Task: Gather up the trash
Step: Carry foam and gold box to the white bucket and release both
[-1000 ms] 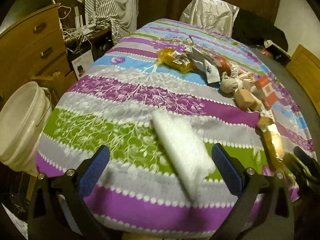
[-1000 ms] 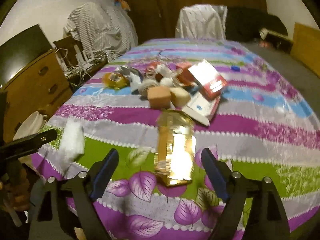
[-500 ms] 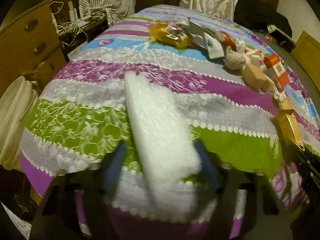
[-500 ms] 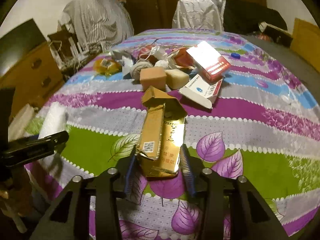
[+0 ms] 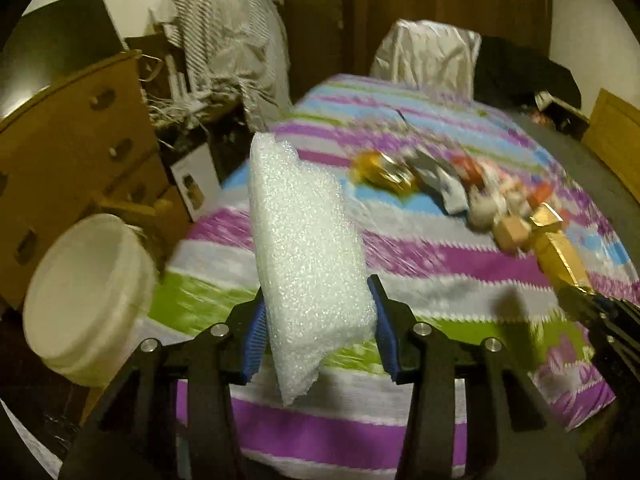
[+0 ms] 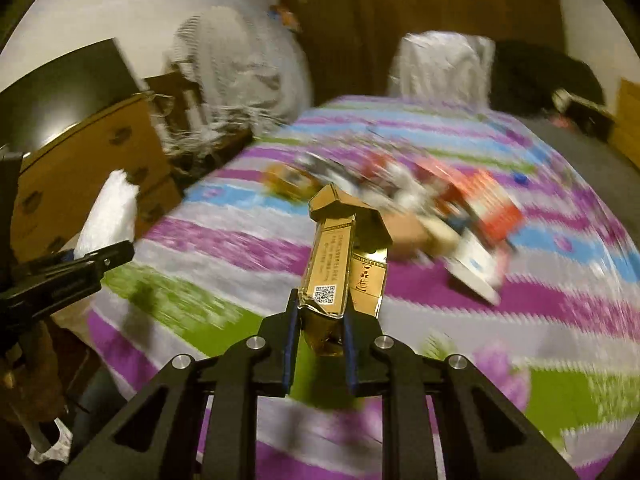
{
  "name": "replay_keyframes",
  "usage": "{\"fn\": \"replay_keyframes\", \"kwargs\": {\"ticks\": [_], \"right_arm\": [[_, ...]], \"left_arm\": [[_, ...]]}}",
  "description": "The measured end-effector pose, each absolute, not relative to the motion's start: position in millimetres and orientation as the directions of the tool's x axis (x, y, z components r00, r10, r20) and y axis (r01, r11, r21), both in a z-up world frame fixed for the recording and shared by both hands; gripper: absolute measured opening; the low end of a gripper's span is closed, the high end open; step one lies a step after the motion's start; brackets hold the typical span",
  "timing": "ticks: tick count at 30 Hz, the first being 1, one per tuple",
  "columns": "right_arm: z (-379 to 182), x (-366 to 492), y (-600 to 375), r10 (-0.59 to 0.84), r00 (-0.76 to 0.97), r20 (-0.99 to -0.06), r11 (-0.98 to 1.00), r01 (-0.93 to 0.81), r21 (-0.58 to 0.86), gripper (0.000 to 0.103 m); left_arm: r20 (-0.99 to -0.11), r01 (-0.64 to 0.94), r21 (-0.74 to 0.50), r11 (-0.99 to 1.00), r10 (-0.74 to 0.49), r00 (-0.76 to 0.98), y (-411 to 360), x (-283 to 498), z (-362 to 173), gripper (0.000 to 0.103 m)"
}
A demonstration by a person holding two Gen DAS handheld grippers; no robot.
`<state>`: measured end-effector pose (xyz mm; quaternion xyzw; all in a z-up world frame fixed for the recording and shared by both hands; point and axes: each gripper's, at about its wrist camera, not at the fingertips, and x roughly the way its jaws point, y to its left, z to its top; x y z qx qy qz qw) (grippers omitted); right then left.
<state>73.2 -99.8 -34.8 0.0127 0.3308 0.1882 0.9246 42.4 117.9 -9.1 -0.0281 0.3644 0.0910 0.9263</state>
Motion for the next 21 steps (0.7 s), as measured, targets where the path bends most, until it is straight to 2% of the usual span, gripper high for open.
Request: {"fn": "replay_keyframes", "kwargs": {"ticks": [5, 11, 21], "right_arm": [[7.1, 89.5, -13.1, 0.488, 0.66, -0.571, 0.849, -0.512, 0.134, 0.02], [39.5, 119.7, 108.5, 0.63, 0.497, -0.596, 0.718, -0.665, 0.204, 0.02], [51.2, 126.0, 283.6, 0.658, 0.294, -0.693, 0.584, -0.781, 0.223, 0.02]], "left_arm": [[-0.65, -0.288, 0.022, 0.957, 0.233, 0.724, 185.7, 29.6, 22.2, 0.044], [-0.626, -0.413, 0.086, 0.907, 0.371, 0.686, 269.5, 18.4, 38.5, 0.044], [-0.675, -0.52, 0.115, 0.847, 0.45, 0.584, 379.9, 17.5, 24.0, 0.044]]}}
